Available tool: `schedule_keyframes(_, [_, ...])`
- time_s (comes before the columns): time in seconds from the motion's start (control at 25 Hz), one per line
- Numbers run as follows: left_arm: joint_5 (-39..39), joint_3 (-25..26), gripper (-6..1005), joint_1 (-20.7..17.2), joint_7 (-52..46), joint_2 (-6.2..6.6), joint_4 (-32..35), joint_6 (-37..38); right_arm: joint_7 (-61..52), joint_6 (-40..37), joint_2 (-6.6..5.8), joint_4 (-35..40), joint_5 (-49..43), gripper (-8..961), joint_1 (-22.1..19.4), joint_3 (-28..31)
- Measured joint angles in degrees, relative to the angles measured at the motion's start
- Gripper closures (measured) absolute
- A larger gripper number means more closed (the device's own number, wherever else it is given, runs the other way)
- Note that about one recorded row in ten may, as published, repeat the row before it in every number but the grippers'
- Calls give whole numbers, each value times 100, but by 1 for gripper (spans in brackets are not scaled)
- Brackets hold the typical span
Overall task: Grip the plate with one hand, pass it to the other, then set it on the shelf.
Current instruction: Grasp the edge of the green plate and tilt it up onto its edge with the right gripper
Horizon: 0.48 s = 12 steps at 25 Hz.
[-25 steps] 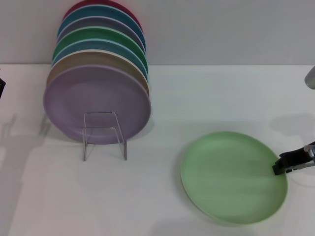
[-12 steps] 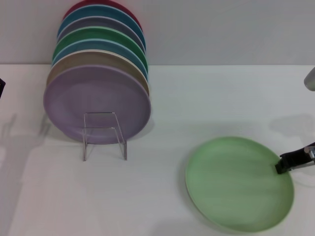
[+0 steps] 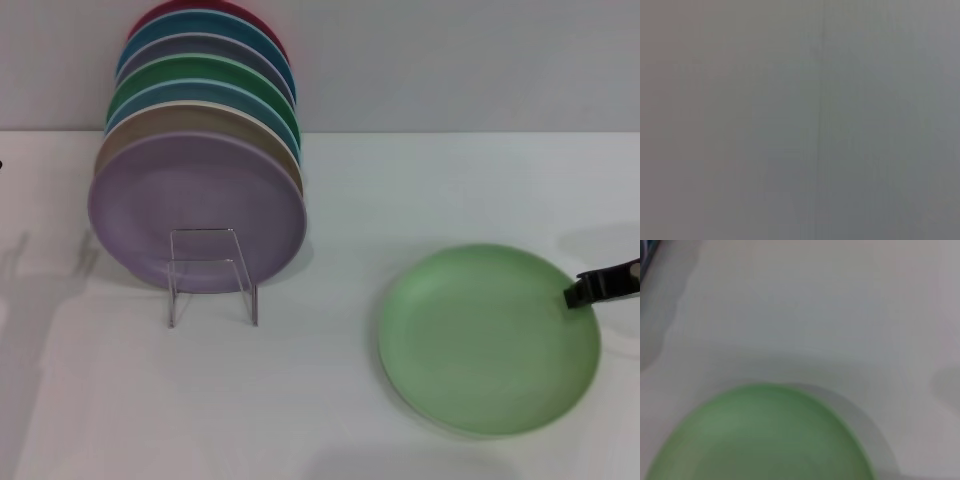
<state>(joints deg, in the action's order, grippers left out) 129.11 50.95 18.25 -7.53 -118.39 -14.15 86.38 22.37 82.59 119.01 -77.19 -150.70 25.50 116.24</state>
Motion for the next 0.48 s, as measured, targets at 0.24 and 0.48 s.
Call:
schedule_keyframes(0.24, [0,52,194,-10,3,-3,0,2,2,23,2,-479,10,919,-115,-13])
schedule_keyframes(0.48, [0,66,193,0,6,-7,0,2,170,-273,0,-607,24,919,-138,-8])
